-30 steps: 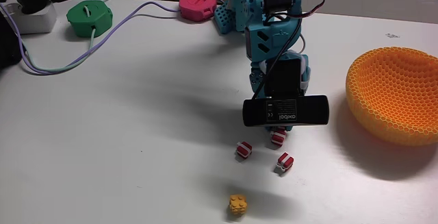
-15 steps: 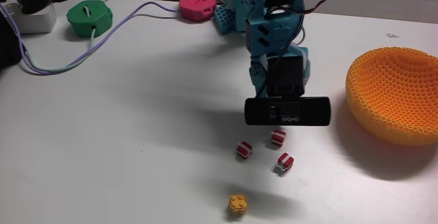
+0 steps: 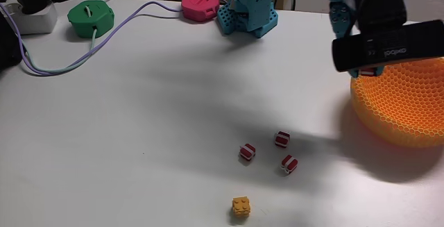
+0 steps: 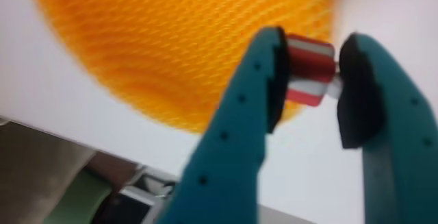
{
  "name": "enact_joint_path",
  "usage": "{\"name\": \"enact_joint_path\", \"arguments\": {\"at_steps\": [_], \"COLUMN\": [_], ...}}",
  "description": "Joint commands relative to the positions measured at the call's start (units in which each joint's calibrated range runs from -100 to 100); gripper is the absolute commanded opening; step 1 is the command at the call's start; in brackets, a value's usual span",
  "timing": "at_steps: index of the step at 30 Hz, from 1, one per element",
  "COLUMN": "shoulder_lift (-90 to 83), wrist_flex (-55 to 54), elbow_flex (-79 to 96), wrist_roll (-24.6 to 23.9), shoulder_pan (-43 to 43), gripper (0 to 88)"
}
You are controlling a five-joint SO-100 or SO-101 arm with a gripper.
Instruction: Place cube pieces into the yellow basket
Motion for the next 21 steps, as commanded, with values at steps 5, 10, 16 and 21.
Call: {"name": "enact_joint_path", "arguments": {"at_steps": [5, 10, 16, 21], "shoulder_lift": [2.67, 5.99, 5.61, 5.32], "wrist_flex": [-5.47, 1.83, -0.17, 0.96], "elbow_flex": [-2.29, -11.53, -11.15, -9.51], "wrist_roll": [-4.59, -1.47, 9.72, 20.85], "shoulder_pan": [-5.44, -4.32, 3.7, 22.06], "gripper": [9.8, 26.1, 32.7, 32.0]}}
